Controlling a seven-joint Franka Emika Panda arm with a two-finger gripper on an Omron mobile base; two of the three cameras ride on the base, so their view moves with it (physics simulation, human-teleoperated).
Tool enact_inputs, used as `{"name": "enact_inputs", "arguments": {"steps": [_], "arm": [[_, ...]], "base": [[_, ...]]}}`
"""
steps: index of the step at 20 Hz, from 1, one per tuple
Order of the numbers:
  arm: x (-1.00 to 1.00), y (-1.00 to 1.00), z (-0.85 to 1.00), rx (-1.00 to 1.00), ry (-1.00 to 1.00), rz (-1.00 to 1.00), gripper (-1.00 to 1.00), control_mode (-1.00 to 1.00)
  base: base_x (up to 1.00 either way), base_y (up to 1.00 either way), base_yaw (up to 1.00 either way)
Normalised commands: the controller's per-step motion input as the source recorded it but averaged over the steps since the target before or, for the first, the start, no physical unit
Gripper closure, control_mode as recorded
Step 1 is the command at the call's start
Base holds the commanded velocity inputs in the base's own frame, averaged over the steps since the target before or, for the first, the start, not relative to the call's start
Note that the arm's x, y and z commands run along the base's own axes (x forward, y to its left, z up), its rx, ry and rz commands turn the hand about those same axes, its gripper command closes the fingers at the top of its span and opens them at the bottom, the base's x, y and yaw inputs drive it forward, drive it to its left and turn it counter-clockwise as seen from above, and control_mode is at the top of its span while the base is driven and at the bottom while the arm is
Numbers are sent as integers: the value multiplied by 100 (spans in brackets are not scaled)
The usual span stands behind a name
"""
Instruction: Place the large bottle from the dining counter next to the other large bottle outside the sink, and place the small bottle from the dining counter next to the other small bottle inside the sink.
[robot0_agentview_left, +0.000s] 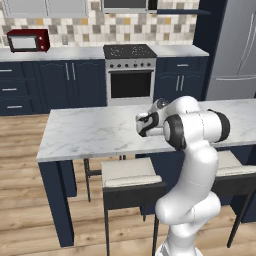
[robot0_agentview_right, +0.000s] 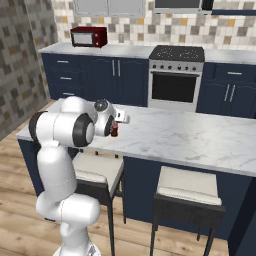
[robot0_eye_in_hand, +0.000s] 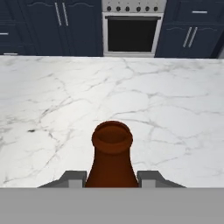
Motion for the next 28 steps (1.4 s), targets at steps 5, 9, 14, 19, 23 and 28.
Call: {"name": "enact_inputs", "arguments": {"steps": [5, 9, 14, 19, 23, 28], "arm": [[-58, 0, 18, 0, -2, 0, 100, -100], [-46, 0, 27, 0, -1, 0, 100, -100], [-39, 0, 25, 0, 0, 0, 100, -100], [-33, 0, 27, 0, 0, 0, 100, -100], [-23, 0, 19, 0, 0, 0, 100, -100], [-13, 0, 7, 0, 0, 0, 100, 100]], "base": [[0, 0, 0], [0, 0, 0], [0, 0, 0], [0, 0, 0], [0, 0, 0], [-10, 0, 0]]}}
